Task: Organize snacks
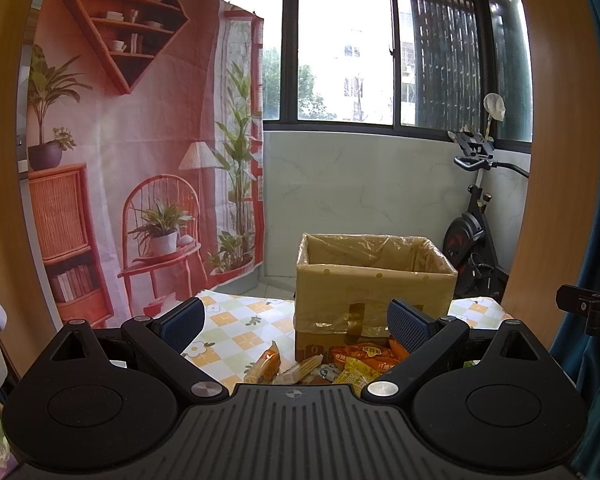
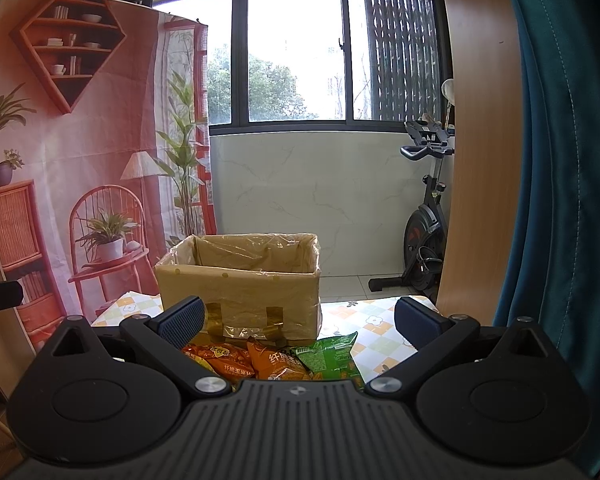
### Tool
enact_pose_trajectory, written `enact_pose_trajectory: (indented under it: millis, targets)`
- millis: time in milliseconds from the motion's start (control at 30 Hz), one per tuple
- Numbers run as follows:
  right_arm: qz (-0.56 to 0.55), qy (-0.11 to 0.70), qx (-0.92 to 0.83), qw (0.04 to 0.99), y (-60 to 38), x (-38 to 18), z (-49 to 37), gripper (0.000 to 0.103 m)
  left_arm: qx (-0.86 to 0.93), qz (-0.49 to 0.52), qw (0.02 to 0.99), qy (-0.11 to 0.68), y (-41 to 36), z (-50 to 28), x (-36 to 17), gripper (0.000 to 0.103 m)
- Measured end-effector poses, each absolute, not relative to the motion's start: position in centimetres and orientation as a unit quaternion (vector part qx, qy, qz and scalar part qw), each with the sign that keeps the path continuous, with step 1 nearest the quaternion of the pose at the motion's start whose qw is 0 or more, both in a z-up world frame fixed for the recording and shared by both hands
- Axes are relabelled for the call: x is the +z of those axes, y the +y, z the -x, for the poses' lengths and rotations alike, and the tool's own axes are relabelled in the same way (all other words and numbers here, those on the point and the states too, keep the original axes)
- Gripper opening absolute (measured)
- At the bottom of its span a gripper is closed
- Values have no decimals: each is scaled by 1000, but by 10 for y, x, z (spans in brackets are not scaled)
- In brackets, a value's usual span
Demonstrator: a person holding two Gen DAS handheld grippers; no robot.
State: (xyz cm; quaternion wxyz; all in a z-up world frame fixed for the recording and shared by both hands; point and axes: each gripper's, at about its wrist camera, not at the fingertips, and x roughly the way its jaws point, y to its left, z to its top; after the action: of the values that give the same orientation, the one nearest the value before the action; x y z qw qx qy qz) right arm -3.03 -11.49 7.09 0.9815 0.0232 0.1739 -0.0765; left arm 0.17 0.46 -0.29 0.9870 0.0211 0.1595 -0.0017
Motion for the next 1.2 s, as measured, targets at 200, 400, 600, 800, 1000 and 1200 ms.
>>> enact_pose_trajectory:
  millis: [200,400,600,800,1000,1200]
  targets:
    - [-24,174,-76,981,-115,68,30,103,1,-17,987,163,5,-3,-5,99]
    - [-20,170,-68,983,-117,69,27,103,7,-17,987,161,9,-15,-4,102]
    - [-17,150,-50,987,-126,69,-1,103,25,-28,986,161,21,-52,-2,103]
    - [-19,120,-41,992,-139,73,-39,103,49,-26,986,156,43,-93,2,103]
    - [-25,121,-9,992,-144,55,-77,103,49,-26,985,164,64,-127,-11,103]
    - [-27,122,-9,992,-146,33,-109,103,33,-13,978,205,79,-156,-31,103]
